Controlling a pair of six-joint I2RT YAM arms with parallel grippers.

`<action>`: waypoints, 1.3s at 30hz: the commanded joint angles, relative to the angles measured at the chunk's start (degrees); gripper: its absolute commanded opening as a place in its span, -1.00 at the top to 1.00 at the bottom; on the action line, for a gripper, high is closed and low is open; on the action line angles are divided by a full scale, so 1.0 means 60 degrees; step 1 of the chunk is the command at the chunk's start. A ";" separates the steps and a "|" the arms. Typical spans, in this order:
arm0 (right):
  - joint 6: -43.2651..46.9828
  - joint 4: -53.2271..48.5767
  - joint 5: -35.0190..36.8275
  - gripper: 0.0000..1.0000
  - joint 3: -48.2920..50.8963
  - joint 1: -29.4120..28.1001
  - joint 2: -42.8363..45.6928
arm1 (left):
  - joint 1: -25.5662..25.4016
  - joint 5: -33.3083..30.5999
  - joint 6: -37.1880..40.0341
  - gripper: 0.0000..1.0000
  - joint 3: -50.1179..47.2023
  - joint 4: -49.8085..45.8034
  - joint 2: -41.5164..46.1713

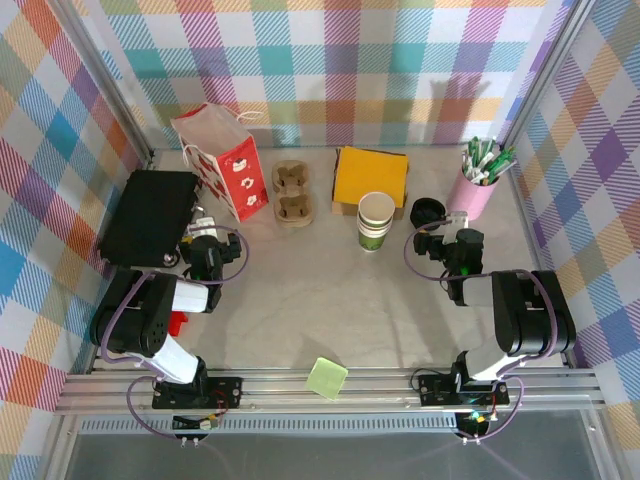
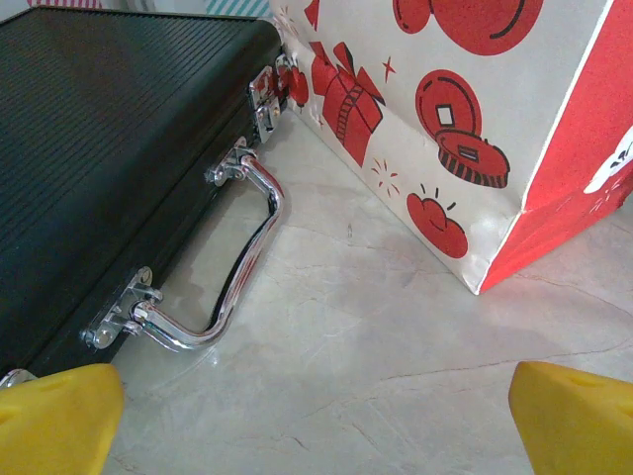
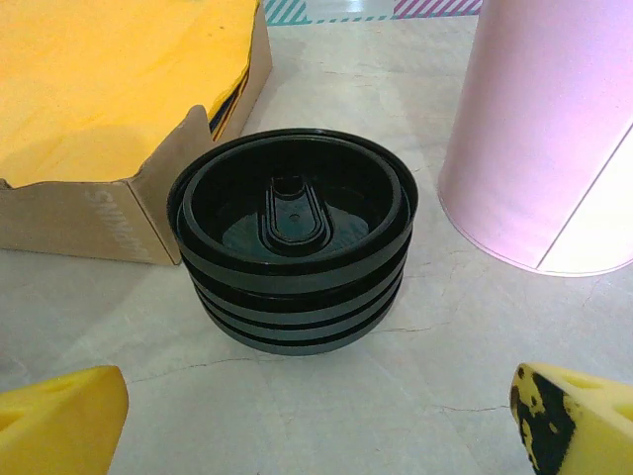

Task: Pack the takeout coffee

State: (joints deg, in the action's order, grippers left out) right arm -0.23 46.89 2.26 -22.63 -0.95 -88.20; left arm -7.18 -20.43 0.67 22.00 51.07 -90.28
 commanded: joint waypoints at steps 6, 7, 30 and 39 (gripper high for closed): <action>-0.0092 0.0065 -0.0201 -0.98 -0.0168 0.0013 0.0060 | 0.0046 0.0079 -0.0163 -0.99 0.0069 0.0102 -0.0019; -0.0094 0.0065 -0.0201 -0.98 -0.0168 0.0024 0.0053 | 0.0054 0.0072 -0.0162 -0.99 0.0069 0.0102 -0.0023; -0.1410 -0.4873 0.1172 -0.98 -0.0815 0.0038 0.3536 | -0.0561 -0.1504 -0.0552 -0.99 -0.0047 -0.2897 0.3728; -0.4915 -1.2672 -0.1234 -1.00 -0.4728 -0.0037 0.5122 | -0.0693 -0.0713 -0.4291 -0.99 0.4041 -1.2116 0.6055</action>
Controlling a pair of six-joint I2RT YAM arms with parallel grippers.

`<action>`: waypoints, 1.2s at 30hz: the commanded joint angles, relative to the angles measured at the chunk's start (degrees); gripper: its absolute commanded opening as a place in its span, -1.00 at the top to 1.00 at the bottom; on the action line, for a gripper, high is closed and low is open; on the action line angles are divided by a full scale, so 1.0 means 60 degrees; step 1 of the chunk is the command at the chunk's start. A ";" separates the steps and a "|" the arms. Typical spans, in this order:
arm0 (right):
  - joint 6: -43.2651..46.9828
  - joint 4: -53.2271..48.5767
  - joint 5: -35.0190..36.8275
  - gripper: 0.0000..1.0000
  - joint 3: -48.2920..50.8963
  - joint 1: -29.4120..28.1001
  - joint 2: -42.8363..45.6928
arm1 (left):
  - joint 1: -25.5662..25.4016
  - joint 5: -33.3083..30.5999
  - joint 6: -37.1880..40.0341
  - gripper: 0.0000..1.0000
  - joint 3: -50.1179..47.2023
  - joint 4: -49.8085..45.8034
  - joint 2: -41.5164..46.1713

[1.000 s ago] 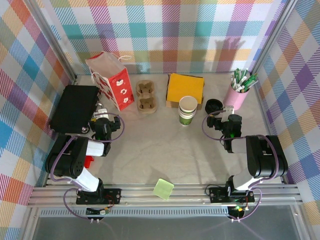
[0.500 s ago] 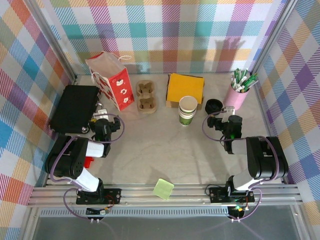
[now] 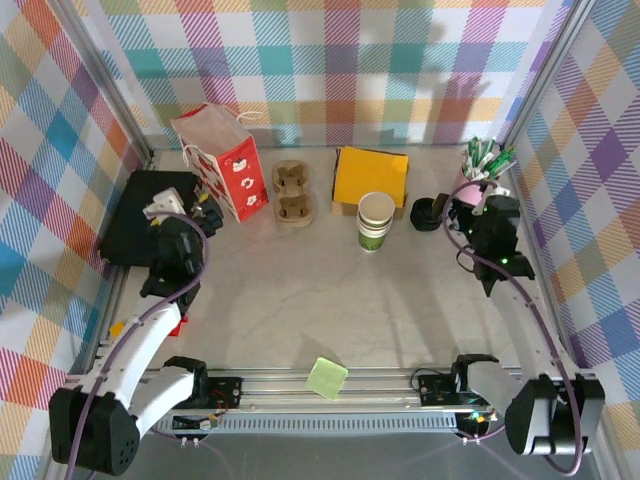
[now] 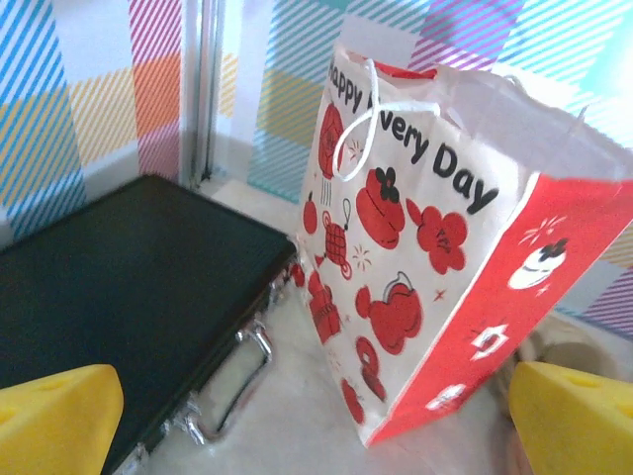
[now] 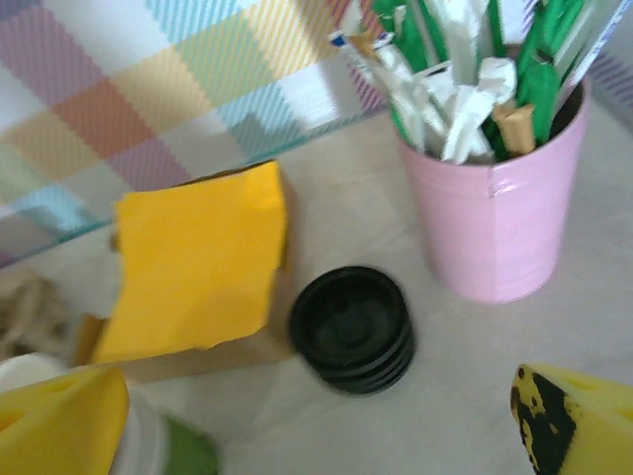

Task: Pack the takeout coffee

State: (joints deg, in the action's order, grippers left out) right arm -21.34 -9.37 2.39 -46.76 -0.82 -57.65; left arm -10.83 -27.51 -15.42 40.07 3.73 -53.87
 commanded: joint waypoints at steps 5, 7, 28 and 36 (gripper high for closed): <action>-0.1700 -0.5631 -0.1203 -0.95 -0.3023 -0.1078 -0.1135 | -0.0233 0.3515 -0.1743 -0.99 0.2808 -0.6696 -0.0504; -0.1851 -0.6127 -0.1052 -0.89 -0.3992 -0.1727 -0.1974 | -0.0407 0.4352 -0.1610 -0.99 0.3143 -0.7106 -0.0652; -0.1750 -0.7871 0.0744 0.19 -0.8097 -0.3569 -0.7127 | -0.1710 0.5760 -0.1519 -1.00 0.4791 -0.8136 -0.1350; -0.1536 -0.8240 0.0743 0.76 -0.8580 -0.3569 -0.7285 | -0.1725 0.5654 -0.1424 -1.00 0.4703 -0.8048 -0.1405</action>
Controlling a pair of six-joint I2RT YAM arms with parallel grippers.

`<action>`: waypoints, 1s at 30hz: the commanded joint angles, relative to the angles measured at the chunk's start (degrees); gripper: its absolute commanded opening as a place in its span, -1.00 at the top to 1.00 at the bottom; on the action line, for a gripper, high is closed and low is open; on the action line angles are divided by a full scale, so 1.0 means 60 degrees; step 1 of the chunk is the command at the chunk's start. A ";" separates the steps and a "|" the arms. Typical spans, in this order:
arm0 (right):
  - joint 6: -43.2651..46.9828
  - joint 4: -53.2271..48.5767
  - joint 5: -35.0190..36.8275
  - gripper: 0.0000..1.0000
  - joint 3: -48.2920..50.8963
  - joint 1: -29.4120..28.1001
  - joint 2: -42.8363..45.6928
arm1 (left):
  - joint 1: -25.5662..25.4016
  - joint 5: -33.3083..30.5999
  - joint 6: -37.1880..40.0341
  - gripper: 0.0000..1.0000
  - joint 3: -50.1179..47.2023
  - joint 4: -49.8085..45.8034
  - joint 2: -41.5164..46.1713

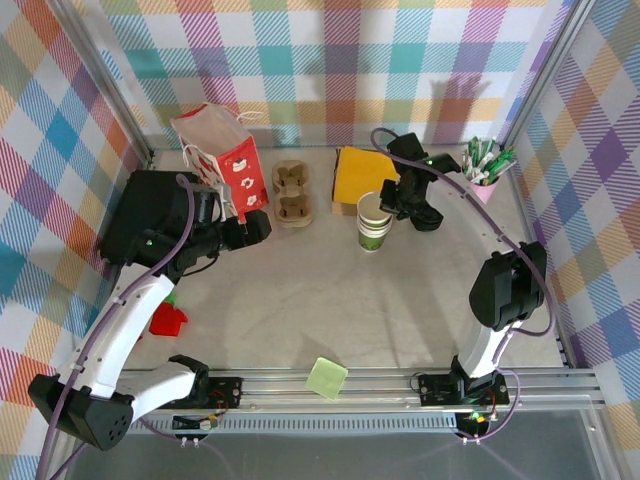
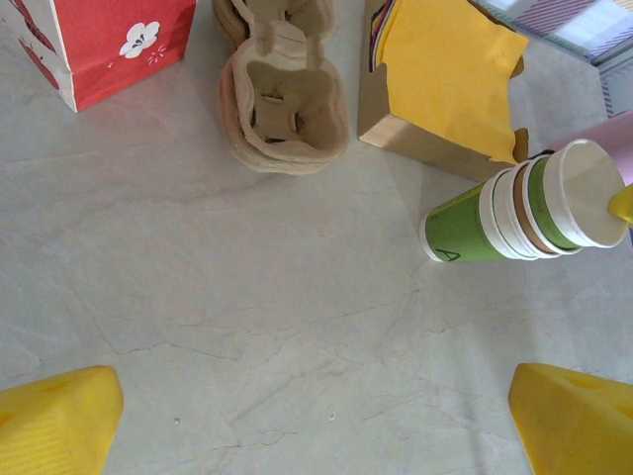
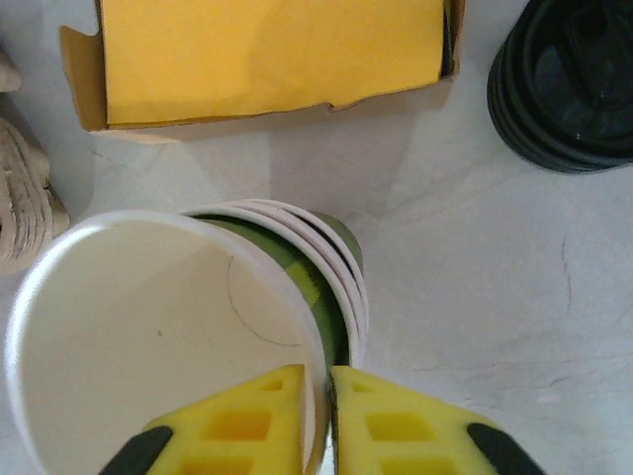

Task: Pack the takeout coffee

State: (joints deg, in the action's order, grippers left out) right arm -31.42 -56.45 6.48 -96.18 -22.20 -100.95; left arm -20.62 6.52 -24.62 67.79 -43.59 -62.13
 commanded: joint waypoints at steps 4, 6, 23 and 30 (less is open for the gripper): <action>0.0308 -0.0794 0.0154 0.94 -0.0698 -0.0020 -0.0080 | -0.0093 -0.0029 0.0093 -1.00 0.0068 -0.0163 -0.0120; 0.0370 -0.1005 0.0208 0.99 -0.0949 -0.0021 -0.0073 | -0.0101 -0.0049 0.0093 -1.00 0.0069 -0.0161 -0.0120; 0.0747 -0.2939 -0.0443 0.99 -0.3356 -0.1252 0.1562 | -0.0108 -0.1337 -0.0281 -1.00 0.0081 -0.0016 0.0669; 0.0118 -0.1907 -0.0223 1.00 -0.1318 -0.2688 0.2565 | -0.0107 -0.2064 -0.0344 -1.00 -0.0187 0.0309 0.1682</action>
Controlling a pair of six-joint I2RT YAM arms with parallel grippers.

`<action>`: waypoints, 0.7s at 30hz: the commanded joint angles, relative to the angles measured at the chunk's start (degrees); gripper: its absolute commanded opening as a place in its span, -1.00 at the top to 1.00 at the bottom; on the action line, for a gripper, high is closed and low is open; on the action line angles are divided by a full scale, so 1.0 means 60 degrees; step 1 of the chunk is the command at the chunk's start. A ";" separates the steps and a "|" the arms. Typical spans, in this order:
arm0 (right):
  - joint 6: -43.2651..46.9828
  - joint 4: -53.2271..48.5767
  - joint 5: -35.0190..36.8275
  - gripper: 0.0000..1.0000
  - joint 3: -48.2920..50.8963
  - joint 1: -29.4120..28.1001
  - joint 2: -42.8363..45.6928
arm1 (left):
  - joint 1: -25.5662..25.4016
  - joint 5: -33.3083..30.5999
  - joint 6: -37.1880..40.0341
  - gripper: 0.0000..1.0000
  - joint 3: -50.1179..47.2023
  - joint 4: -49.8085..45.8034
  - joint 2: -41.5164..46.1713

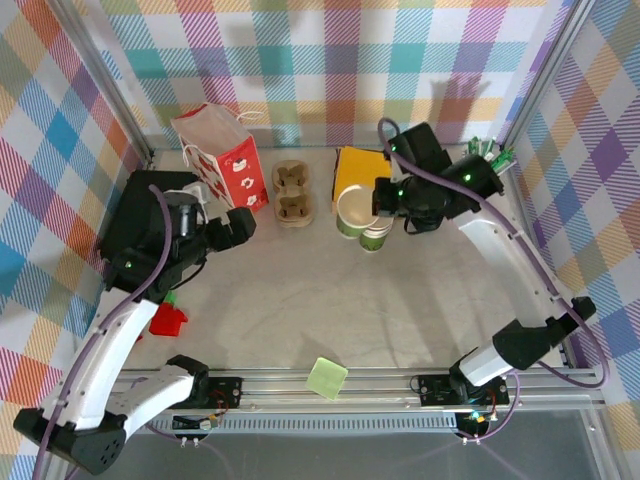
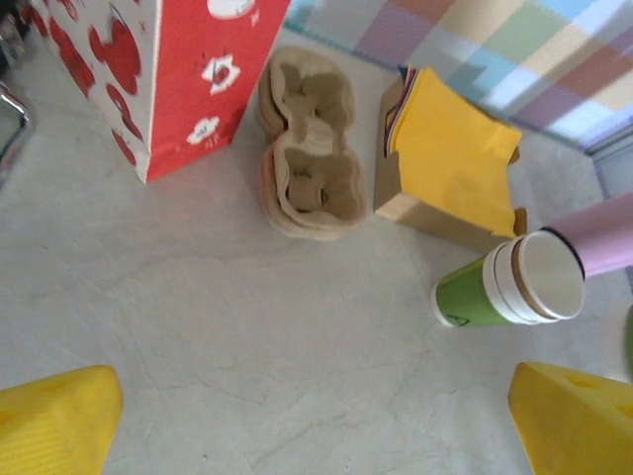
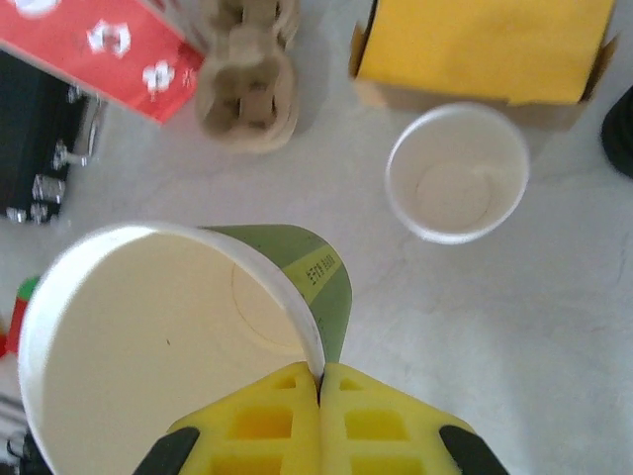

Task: Pack the takeout coffee

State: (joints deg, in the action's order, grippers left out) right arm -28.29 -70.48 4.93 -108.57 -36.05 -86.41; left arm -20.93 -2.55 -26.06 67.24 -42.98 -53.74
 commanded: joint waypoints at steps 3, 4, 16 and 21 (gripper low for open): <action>-0.0900 0.1289 0.0135 1.00 0.2022 -0.0857 0.0511 | -0.0049 -0.0675 -0.0007 -1.00 -0.0090 0.0151 0.0401; -0.1053 0.1598 0.0095 1.00 0.2436 -0.1004 0.0604 | -0.0057 -0.0689 -0.0007 -1.00 -0.0116 0.0147 0.0415; -0.1942 0.3965 0.0658 1.00 0.5530 -0.1949 0.0338 | -0.0057 -0.0541 -0.0134 -1.00 -0.0698 0.0421 0.0656; -0.2138 0.4555 0.0615 1.00 0.6271 -0.2003 -0.0020 | -0.0057 -0.0540 -0.0149 -1.00 -0.0899 0.0495 0.0668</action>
State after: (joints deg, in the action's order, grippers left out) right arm -39.07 -47.11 7.79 -72.62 -47.68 -85.25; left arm -20.93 -5.28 -26.20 62.70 -41.65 -50.59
